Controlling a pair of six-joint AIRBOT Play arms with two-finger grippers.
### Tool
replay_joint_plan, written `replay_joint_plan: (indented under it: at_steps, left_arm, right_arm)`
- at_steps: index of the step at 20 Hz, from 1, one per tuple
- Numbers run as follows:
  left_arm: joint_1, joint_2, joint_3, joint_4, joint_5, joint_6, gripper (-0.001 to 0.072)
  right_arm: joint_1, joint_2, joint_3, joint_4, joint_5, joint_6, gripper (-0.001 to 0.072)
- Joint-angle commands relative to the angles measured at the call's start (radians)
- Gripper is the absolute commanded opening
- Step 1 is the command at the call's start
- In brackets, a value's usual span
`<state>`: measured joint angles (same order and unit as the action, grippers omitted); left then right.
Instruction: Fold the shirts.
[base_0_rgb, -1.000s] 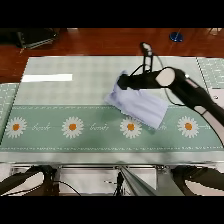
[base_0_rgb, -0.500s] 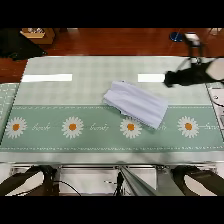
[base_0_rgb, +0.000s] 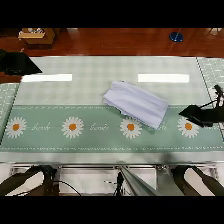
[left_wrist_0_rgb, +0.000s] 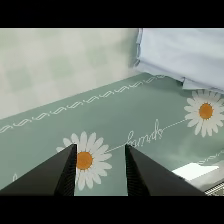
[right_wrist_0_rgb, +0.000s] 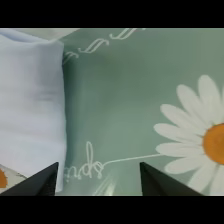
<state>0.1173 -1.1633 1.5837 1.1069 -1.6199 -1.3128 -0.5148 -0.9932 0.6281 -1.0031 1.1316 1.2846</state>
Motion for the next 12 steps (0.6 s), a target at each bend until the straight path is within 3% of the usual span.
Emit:
replay_joint_plan:
  at_steps: [1, 7, 12]
  left_arm:
    - [0.001, 0.0, -0.015, 0.039, -0.012, 0.0, 0.0384]
    - [0.001, -0.003, -0.015, 0.039, -0.011, 0.0, 0.0384]
    - [0.001, -0.004, -0.015, 0.039, -0.012, 0.0, 0.0384]
  right_arm:
    - [-0.038, 0.005, -0.162, 0.259, -0.14, -0.105, 0.0594]
    - [-0.003, -0.103, -0.206, 0.435, -0.192, -0.197, 0.0594]
    - [0.239, -0.246, -0.206, 0.645, -0.36, -0.232, 0.0579]
